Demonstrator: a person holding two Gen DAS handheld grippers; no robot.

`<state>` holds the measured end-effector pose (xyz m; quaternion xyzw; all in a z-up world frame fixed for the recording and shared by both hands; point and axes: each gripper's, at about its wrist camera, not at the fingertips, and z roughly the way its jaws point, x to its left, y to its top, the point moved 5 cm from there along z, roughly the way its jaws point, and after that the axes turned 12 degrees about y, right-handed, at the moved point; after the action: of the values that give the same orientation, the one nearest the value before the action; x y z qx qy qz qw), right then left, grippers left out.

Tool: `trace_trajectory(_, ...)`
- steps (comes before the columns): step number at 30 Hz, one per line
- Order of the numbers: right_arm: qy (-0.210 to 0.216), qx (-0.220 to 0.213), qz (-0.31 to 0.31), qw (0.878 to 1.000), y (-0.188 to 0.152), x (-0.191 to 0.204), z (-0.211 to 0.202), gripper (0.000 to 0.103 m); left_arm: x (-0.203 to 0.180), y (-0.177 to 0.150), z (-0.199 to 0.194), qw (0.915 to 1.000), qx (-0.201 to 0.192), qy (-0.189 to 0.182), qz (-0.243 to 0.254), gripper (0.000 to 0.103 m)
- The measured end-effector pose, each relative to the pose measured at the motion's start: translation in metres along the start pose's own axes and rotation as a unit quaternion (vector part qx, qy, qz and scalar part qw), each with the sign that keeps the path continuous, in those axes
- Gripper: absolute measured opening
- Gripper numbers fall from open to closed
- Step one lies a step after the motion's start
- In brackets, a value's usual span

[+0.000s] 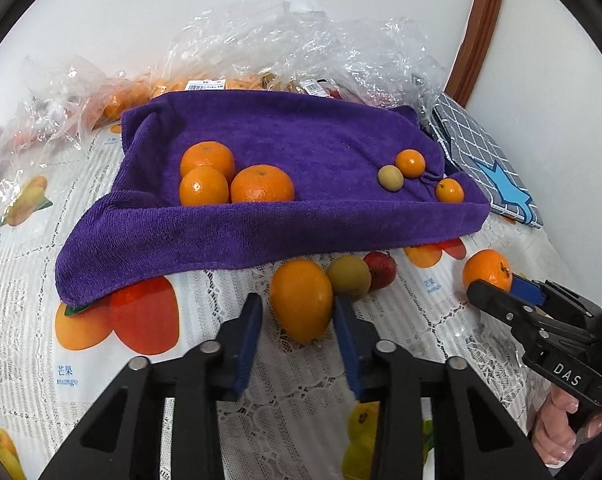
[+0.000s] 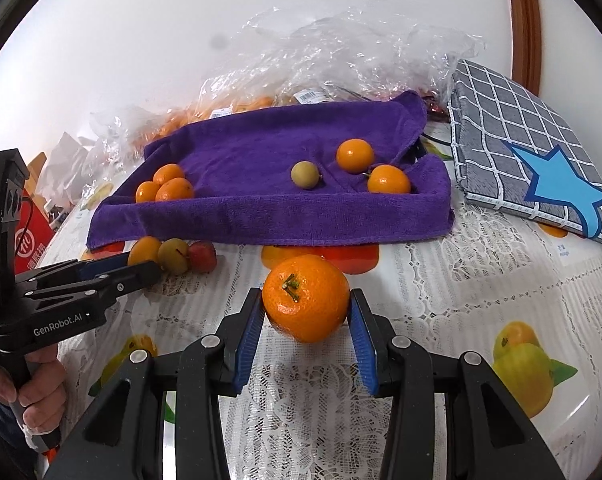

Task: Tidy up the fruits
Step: 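Carry both held oranges up onto the purple towel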

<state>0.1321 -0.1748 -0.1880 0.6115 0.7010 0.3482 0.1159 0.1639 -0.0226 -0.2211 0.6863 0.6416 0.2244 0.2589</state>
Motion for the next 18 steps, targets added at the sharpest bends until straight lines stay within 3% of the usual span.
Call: trace_trajectory(18,-0.007,0.005,-0.005,1.000,-0.0010,0.0006,0.0015,0.042,0.0087,0.0012,-0.0055,0.9994,-0.013,0.002,-0.031,0.031)
